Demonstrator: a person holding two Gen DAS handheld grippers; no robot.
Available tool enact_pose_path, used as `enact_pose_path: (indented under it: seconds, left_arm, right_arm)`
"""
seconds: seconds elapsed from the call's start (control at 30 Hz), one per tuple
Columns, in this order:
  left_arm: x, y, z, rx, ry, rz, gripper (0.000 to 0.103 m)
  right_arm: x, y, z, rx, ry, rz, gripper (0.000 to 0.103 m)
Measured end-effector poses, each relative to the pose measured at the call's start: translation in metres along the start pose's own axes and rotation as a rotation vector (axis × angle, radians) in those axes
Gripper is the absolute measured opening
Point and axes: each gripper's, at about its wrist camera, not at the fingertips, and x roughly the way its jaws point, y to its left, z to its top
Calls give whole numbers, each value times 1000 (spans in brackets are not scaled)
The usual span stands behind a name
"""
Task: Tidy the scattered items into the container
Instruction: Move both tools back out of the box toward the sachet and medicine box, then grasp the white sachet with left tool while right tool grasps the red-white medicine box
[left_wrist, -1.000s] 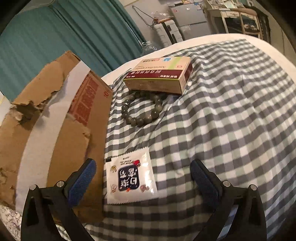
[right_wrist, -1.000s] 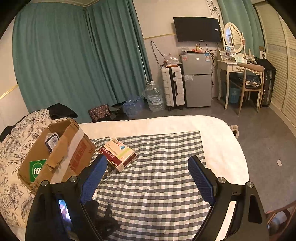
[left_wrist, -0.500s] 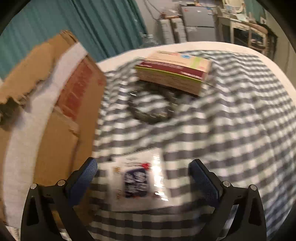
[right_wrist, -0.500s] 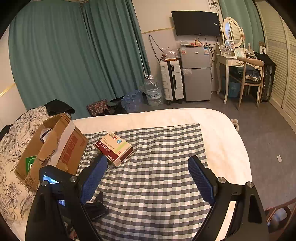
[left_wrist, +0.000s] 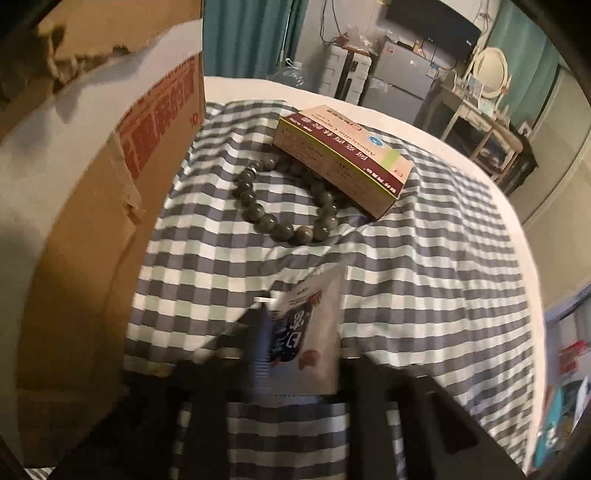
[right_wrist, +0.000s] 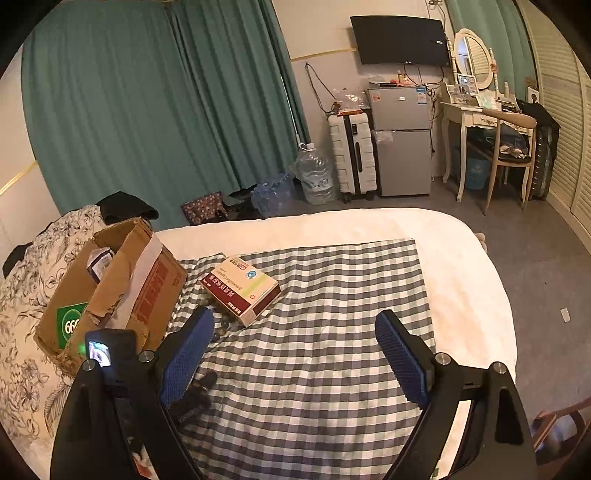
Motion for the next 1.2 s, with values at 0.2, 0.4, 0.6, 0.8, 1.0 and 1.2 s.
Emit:
enact_pose_path:
  seconds: [0.2,0.4,0.6,0.8,1.0,1.2]
  left_arm:
    - [-27,-19,-11,96,-74,15,6]
    - [-69,-25,0,147,-155,-15,6]
    - [-109,-19,12,151,-170,-31,6]
    - [-148,-9,17,181,-178,-62,6]
    - [-127,-8,14,183,-128,-133,14]
    - [-74,-26,-3,214,-29,-147,52]
  right_arm:
    - [1,11,-3,-38,9,11,89]
    - [-3,14,-1,-38,-4,37,89]
    - [-4,16,-2,-44,1,52,89]
    - [13,26,-8,-104,45,93,89]
    - [53,49,6,-232,80,199,89]
    - [111,74,15,-484,162,184,89]
